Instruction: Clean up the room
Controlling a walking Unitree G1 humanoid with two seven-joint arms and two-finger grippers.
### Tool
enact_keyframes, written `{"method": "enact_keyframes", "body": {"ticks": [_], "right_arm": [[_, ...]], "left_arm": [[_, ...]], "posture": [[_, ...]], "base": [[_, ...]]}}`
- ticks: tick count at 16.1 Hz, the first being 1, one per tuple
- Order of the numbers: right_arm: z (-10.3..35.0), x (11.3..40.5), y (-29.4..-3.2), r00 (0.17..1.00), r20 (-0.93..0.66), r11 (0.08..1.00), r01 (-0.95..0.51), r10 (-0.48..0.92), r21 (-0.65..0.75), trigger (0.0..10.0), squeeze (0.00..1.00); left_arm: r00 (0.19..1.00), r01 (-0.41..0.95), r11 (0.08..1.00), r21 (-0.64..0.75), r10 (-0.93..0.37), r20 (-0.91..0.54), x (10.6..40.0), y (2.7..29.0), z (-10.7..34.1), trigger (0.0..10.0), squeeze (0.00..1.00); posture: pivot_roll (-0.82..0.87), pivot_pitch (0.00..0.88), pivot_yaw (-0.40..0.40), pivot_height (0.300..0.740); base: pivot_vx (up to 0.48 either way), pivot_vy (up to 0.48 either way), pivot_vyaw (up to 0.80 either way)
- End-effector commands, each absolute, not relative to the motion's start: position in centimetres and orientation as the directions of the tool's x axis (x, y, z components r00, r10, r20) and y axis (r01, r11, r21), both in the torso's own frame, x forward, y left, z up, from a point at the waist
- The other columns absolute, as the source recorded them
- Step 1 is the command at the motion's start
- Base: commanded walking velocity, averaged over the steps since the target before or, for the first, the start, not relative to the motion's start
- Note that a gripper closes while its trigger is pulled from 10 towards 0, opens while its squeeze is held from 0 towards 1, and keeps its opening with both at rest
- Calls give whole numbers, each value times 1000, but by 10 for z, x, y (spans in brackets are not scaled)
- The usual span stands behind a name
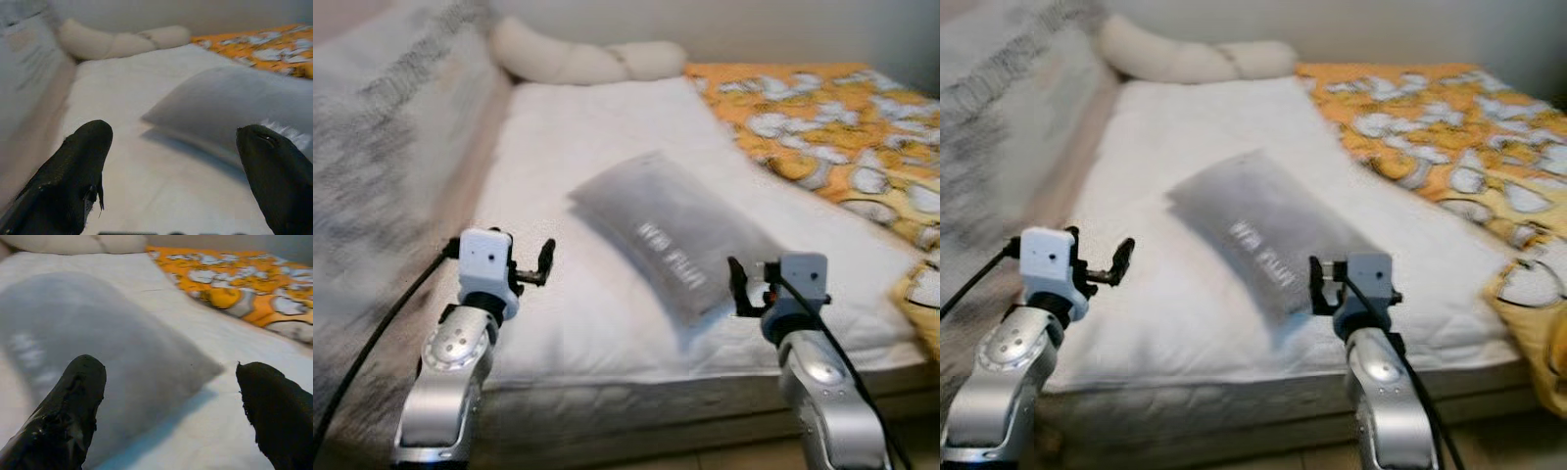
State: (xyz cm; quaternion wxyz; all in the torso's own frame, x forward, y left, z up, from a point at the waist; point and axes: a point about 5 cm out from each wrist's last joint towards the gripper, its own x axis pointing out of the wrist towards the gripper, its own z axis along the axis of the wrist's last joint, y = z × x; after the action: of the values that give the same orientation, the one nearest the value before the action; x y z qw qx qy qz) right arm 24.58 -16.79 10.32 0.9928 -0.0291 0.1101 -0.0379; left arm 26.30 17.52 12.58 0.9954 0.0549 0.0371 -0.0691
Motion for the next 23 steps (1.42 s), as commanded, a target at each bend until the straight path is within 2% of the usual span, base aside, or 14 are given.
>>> {"method": "enact_keyframes", "body": {"ticks": [1,6,17,19,21,23], "right_arm": [[104,246,-173,973,-210,992,81,-100,-94,10000,0],[106,247,-172,975,-200,993,77,-94,-95,10000,0],[106,248,-175,976,-202,994,71,-87,-83,10000,0],[107,248,-176,975,-203,993,71,-89,-93,10000,0],[109,249,-188,971,-203,988,100,-123,-122,10000,0],[111,268,-218,964,-193,971,147,-184,-190,10000,0]], "left_arm": [[985,161,982,100,-154,-76,263,169,126,10000,0],[987,150,983,101,-143,-76,264,170,126,10000,0],[986,157,981,117,-149,-81,266,170,125,10000,0],[977,202,969,140,-189,-98,265,168,125,10000,0],[973,213,960,184,-192,-125,263,171,124,10000,0],[970,194,963,190,-159,-184,270,174,113,10000,0]], "posture": [[20,0,11,740],[19,0,13,740],[18,0,10,740],[9,0,15,740],[-1,0,19,740],[4,0,-5,740]], "base": [[409,0,0],[371,0,0],[0,0,0],[0,0,0],[0,0,0],[0,0,0]]}}
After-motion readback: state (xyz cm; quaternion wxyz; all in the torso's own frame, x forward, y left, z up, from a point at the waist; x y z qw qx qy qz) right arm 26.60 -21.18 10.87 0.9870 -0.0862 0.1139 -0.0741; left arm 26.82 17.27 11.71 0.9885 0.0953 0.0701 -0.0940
